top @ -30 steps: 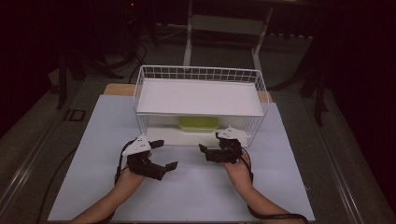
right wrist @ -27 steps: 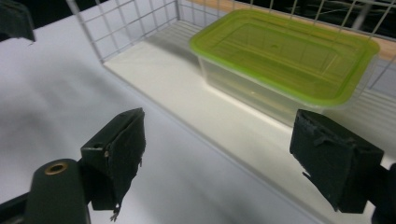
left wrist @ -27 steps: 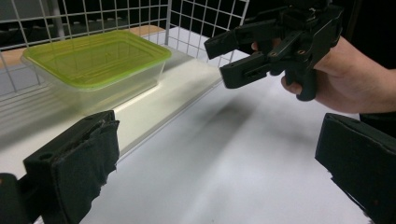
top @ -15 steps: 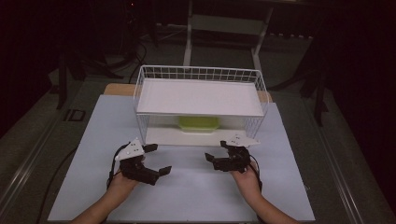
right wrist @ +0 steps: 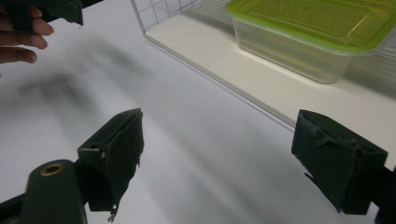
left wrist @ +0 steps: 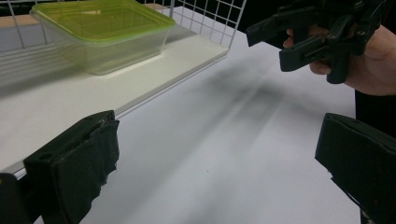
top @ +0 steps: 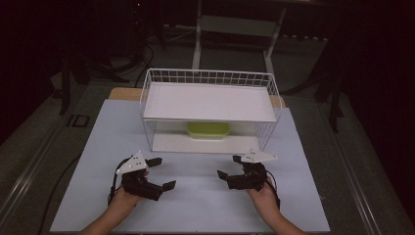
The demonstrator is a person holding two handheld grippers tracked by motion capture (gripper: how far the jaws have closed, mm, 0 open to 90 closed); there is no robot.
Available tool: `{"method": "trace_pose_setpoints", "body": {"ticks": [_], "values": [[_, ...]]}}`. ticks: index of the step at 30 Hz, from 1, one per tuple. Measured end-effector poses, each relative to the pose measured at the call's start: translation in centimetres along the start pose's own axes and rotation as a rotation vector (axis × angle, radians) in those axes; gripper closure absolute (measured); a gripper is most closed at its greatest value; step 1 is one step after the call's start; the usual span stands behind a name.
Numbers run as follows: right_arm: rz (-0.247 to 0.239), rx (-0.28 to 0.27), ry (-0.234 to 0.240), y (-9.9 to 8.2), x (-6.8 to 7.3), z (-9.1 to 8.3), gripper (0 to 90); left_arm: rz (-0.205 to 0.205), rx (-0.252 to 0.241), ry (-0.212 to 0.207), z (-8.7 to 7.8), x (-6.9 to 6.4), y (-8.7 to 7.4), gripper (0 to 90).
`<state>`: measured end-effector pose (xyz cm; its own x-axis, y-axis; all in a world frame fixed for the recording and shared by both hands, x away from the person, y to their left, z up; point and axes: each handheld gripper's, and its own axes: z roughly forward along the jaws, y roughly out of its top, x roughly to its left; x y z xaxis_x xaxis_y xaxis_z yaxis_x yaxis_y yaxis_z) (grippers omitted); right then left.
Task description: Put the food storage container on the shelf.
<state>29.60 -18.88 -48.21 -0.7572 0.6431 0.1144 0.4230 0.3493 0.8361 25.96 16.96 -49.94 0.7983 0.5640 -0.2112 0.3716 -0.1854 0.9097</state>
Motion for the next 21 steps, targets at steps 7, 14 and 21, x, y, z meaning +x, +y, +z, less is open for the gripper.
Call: {"method": "trace_pose_setpoints", "body": {"ticks": [7, 14, 21], "values": [[-0.003, -0.010, 0.003, -1.0, 0.1, -0.9, 16.8, 0.002, -0.011, -0.018, 0.1, -0.2, -0.3, 0.2], [0.003, -0.026, 0.024, -1.8, -0.5, -1.5, 16.7, 0.032, 0.005, -0.037, 0.5, -0.6, -0.5, 0.2], [-0.013, -0.014, 0.045, -2.4, -1.7, -1.6, 15.5, 0.057, 0.024, -0.051, 0.9, -0.6, -0.8, 0.2]]}}
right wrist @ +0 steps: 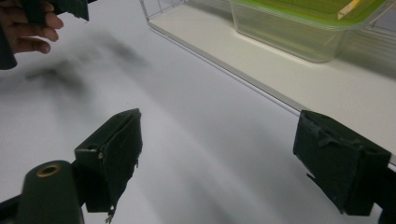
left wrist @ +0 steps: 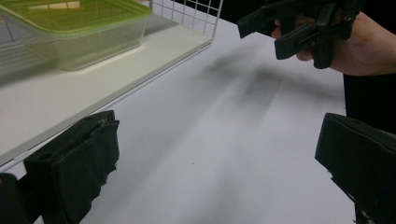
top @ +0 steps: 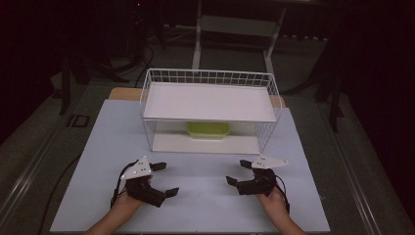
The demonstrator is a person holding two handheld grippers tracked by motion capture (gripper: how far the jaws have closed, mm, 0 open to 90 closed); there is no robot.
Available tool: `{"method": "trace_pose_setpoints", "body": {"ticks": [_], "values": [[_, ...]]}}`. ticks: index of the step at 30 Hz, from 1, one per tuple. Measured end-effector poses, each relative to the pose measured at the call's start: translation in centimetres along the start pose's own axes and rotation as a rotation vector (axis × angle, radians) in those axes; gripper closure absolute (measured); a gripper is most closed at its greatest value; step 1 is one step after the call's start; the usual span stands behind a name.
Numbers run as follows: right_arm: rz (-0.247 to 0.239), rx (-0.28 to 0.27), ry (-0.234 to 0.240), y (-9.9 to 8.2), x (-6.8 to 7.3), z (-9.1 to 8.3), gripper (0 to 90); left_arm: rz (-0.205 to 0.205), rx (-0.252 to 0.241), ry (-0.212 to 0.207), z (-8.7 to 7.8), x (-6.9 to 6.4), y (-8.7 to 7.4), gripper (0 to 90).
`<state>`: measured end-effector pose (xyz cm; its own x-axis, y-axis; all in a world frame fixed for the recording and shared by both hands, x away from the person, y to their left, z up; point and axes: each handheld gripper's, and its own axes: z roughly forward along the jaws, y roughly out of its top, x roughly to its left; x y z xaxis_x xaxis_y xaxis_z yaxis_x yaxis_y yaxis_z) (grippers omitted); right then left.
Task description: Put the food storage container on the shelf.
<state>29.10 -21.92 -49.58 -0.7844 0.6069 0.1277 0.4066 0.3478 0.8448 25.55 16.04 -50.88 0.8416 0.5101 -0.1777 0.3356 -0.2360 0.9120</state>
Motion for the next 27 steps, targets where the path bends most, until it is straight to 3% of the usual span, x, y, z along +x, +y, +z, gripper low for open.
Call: {"method": "trace_pose_setpoints", "body": {"ticks": [4, 9, 27], "values": [[-0.024, 0.010, 0.006, -0.05, -0.11, 0.19, 15.1, 0.027, 0.009, 0.004, 0.14, -0.22, 0.00, 0.2], [-0.060, 0.027, 0.033, -0.12, -0.04, 0.60, 14.6, 0.024, 0.004, -0.007, 0.19, -0.14, 0.04, 0.2], [-0.044, 0.039, 0.044, -0.23, -0.43, 0.78, 14.7, -0.009, 0.002, 0.009, -0.20, 0.59, -0.39, 0.2]]}}
